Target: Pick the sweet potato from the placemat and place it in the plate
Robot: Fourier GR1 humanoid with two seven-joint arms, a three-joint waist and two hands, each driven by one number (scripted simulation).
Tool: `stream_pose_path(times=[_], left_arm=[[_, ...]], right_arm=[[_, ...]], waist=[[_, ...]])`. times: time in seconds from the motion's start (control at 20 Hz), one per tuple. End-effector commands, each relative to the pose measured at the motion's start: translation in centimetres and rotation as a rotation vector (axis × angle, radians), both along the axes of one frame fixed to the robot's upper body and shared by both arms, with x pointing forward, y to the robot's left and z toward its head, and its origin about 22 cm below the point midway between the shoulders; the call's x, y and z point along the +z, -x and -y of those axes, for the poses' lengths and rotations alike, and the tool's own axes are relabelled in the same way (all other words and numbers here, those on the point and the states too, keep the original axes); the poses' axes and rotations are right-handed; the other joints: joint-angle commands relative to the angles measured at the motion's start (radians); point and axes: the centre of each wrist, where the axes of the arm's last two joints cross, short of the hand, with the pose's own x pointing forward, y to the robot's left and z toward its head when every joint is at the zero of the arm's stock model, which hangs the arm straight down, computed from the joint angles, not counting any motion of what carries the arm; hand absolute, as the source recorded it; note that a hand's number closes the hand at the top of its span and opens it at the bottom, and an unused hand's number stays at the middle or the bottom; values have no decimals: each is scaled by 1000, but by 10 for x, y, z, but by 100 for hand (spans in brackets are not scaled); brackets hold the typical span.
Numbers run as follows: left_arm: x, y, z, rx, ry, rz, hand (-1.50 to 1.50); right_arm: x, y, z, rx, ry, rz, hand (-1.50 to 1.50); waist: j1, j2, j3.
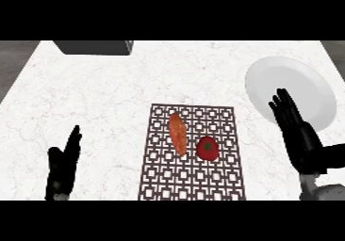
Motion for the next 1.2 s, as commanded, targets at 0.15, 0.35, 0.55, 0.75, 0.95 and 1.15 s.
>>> stream_pose_path(times=[0.15, 0.35, 0.55, 0.75, 0.95, 1.15], left_arm=[[55, 1, 2, -147, -17, 148, 0], [45, 44, -30, -130, -114, 9, 0], [71, 17, -19, -197, -32, 136, 0], [71, 15, -23, -197, -29, 114, 0], [74, 15, -22, -203, -18, 125, 0], [97, -30, -18, -219, 28, 196, 0]], right_arm=[[28, -41, -63, 483, -54, 65, 150], [80, -56, -39, 569, 502, 341, 150], [20, -55, -78, 532, -11, 221, -150], [13, -58, -74, 721, 112, 227, -150], [15, -73, -69, 790, 276, 251, -150], [9, -94, -62, 865, 399, 270, -150]], waist=[[52, 34, 8], [34, -30, -21], [7, 43, 6], [-15, 42, 2], [-5, 39, 2], [-5, 38, 4]])
